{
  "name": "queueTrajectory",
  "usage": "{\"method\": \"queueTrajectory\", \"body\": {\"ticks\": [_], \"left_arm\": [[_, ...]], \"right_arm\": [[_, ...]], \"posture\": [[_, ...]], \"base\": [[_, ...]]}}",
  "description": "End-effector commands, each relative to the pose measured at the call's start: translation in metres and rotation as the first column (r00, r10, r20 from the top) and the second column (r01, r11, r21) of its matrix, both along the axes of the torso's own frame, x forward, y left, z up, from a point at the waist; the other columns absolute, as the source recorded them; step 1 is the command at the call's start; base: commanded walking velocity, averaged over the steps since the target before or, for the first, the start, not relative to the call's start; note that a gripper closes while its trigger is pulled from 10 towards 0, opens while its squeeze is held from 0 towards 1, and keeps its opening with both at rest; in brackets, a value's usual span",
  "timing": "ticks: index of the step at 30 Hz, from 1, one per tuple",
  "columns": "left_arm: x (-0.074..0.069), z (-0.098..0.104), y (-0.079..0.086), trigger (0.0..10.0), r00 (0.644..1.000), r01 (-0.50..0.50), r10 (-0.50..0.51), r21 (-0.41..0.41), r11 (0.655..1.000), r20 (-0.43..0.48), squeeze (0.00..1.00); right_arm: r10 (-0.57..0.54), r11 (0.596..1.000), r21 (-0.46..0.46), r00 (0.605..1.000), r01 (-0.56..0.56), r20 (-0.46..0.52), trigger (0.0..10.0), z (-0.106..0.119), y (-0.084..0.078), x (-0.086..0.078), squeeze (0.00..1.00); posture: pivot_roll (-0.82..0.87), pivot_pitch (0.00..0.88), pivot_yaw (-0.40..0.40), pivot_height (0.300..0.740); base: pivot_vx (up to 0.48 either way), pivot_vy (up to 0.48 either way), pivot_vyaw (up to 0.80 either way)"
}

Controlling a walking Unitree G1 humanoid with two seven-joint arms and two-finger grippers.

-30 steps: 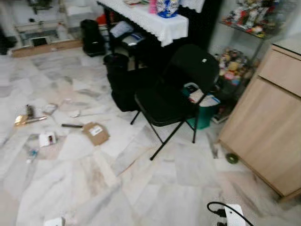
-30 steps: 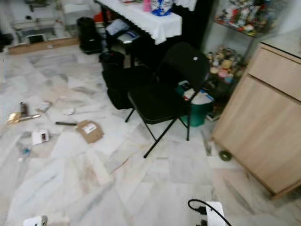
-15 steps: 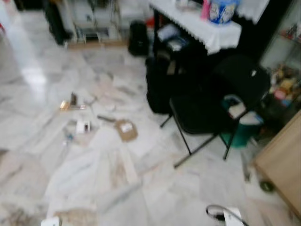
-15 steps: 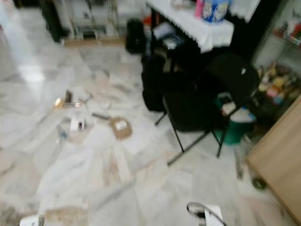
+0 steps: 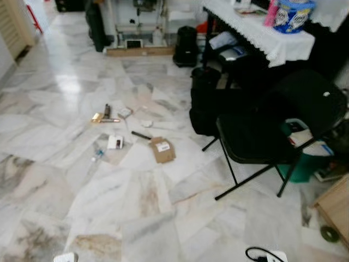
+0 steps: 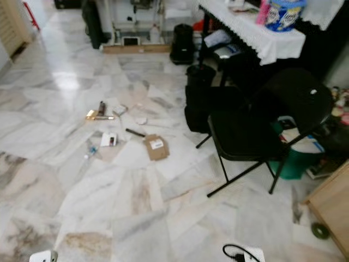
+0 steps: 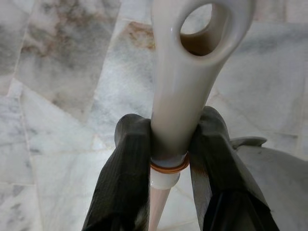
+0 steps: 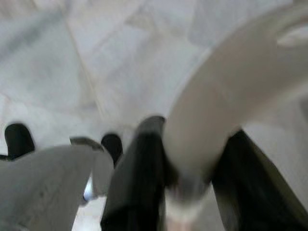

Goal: Sweep floor

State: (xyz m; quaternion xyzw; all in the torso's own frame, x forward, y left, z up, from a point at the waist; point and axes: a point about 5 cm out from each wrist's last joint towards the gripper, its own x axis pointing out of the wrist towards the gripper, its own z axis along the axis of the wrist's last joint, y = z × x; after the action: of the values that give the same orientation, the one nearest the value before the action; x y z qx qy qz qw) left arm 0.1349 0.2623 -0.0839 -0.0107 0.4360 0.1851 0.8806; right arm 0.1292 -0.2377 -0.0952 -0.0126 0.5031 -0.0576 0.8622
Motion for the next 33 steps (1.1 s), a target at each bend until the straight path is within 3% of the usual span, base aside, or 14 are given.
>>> {"method": "queueTrajectory", "body": {"ticks": [1, 8, 14, 23, 28, 33], "left_arm": [[-0.009, -0.004, -0.001, 10.0, 0.999, -0.032, 0.032, -0.022, 0.999, -0.017, 0.00], [-0.010, -0.004, 0.001, 10.0, 0.999, -0.044, 0.044, -0.016, 0.999, -0.018, 0.00], [-0.012, -0.004, 0.002, 10.0, 0.999, -0.047, 0.047, -0.015, 0.999, -0.020, 0.00], [-0.013, -0.004, 0.001, 10.0, 0.999, -0.038, 0.037, -0.017, 0.999, -0.028, 0.00], [-0.012, -0.004, 0.000, 10.0, 0.999, -0.034, 0.033, -0.019, 0.999, -0.027, 0.00], [-0.011, -0.005, -0.002, 10.0, 0.999, -0.031, 0.030, -0.022, 0.999, -0.030, 0.00]], "right_arm": [[0.018, 1.000, 0.004, 1.000, -0.018, -0.012, 10.0, -0.001, 0.007, 0.005, 0.00], [0.073, 0.997, 0.015, 0.997, -0.072, -0.014, 10.0, -0.003, 0.032, 0.014, 0.00], [0.087, 0.996, 0.018, 0.996, -0.086, -0.025, 10.0, -0.006, 0.038, 0.009, 0.00], [0.056, 0.998, 0.015, 0.997, -0.055, -0.046, 10.0, -0.008, 0.019, -0.011, 0.00], [0.046, 0.999, 0.010, 0.999, -0.045, -0.028, 10.0, -0.003, 0.005, -0.006, 0.00], [0.063, 0.998, -0.002, 0.998, -0.063, -0.008, 10.0, 0.000, 0.007, 0.006, 0.00]], "posture": [[-0.08, 0.027, -0.067, 0.740], [-0.06, 0.027, -0.069, 0.740], [-0.05, 0.029, -0.073, 0.740], [-0.05, 0.029, -0.072, 0.740], [-0.05, 0.027, -0.073, 0.740], [-0.05, 0.025, -0.074, 0.740]], "base": [[0.000, 0.000, 0.00], [0.257, 0.000, 0.00], [0.262, 0.000, 0.43], [0.261, 0.000, 0.11], [0.262, 0.000, 0.00], [0.260, 0.000, 0.00]]}}
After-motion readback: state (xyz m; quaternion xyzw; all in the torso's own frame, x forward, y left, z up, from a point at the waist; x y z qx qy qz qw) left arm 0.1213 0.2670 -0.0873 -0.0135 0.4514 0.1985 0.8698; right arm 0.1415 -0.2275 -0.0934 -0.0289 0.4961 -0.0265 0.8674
